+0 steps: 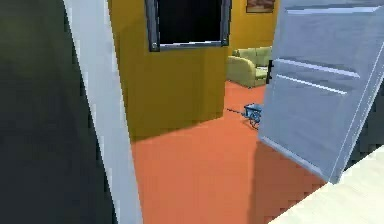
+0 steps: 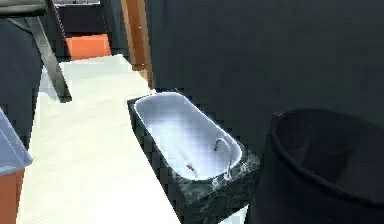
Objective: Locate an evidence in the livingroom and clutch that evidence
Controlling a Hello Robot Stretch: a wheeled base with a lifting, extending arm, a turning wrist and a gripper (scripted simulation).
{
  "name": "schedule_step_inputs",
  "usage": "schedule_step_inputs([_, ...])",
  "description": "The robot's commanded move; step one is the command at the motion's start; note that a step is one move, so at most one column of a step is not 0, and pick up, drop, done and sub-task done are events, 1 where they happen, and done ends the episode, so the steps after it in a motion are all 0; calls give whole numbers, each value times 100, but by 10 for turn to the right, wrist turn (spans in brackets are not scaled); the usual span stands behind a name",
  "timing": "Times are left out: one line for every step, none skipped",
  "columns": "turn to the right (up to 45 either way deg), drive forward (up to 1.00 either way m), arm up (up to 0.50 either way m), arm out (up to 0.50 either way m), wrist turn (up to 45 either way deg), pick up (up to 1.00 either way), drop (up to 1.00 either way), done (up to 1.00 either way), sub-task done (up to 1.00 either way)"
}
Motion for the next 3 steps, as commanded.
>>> schedule_step_inputs([450, 0, 0, 0, 0, 0, 0, 0, 0])
schedule_step_inputs([150, 0, 0, 0, 0, 0, 0, 0, 0])
schedule_step_inputs([0, 100, 0, 0, 0, 0, 0, 0, 0])
